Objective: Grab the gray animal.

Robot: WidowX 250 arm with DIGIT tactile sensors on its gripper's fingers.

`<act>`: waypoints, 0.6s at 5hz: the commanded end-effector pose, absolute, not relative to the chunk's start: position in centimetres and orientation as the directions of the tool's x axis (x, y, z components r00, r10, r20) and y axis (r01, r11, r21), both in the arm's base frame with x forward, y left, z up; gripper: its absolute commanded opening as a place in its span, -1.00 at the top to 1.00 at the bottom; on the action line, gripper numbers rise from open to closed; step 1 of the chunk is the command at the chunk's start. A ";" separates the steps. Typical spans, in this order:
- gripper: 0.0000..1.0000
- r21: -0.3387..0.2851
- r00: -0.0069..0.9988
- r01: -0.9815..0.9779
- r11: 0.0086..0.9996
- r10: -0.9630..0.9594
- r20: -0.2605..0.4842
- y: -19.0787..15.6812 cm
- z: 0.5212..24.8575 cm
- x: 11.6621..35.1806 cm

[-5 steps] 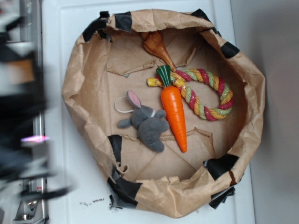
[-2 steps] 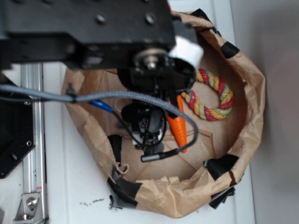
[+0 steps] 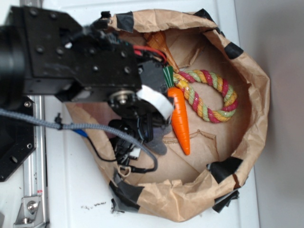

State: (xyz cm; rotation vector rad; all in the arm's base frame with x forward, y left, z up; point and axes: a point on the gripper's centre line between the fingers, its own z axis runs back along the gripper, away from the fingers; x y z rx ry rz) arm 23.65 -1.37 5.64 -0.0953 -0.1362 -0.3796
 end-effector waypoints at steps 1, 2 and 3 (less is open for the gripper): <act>0.99 0.010 0.908 0.404 0.915 -0.402 0.121 -3.7 1.6 25.6; 1.00 -0.012 0.945 0.311 0.950 -0.308 0.105 -3.7 2.9 25.9; 1.00 0.018 0.967 0.244 0.970 -0.245 0.076 -3.3 7.9 26.4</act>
